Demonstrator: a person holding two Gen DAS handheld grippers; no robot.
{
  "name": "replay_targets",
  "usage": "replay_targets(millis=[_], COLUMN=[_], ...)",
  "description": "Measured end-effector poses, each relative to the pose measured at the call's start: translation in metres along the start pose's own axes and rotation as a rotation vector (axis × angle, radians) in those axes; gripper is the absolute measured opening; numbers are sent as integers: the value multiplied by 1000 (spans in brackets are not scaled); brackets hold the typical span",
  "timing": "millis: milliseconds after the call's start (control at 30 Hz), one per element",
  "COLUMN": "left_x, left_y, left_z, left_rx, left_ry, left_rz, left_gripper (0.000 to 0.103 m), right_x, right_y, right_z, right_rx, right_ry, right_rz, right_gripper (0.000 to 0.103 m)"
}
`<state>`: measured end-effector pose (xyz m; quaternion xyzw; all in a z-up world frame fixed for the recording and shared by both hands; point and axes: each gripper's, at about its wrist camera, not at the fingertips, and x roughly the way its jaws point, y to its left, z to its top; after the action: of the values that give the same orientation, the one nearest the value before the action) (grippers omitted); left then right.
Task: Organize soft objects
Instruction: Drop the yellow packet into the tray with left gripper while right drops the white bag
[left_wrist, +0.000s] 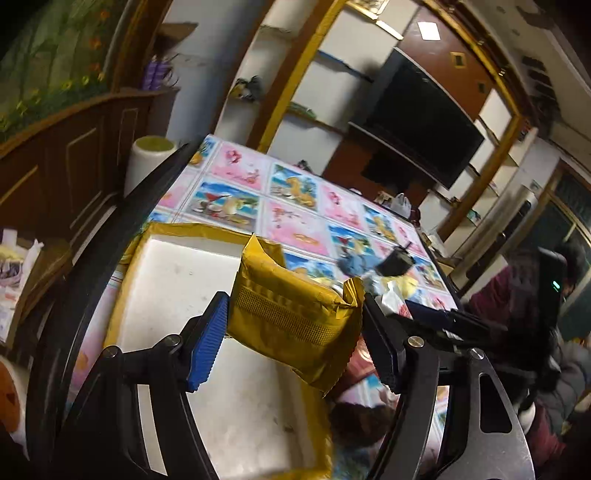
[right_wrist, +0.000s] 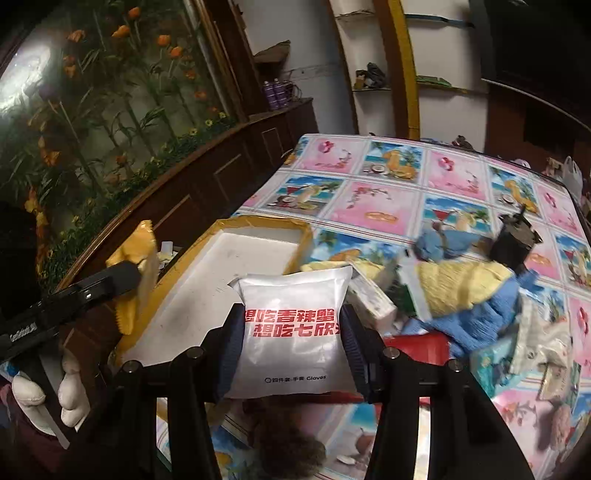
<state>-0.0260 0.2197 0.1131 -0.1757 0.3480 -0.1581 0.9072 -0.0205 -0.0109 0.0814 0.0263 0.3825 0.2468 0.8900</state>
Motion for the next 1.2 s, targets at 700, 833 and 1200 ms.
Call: replay_targets(millis=[700,833,1200], left_x=[85,83,64], left_y=[116,119,108], left_z=[30,32,42], left_rx=[-352,-380,-388], left_ry=[147,137,91], left_rz=[25,-6,-76], left_gripper=[75,75,77], right_x=[142,134,87], right_y=[40,36,18], right_z=[46,45,39], right_rx=[-102,-90,-19], right_ry=[105,83,33], right_rz=[-53,-40,56], right_gripper=[64,68,71])
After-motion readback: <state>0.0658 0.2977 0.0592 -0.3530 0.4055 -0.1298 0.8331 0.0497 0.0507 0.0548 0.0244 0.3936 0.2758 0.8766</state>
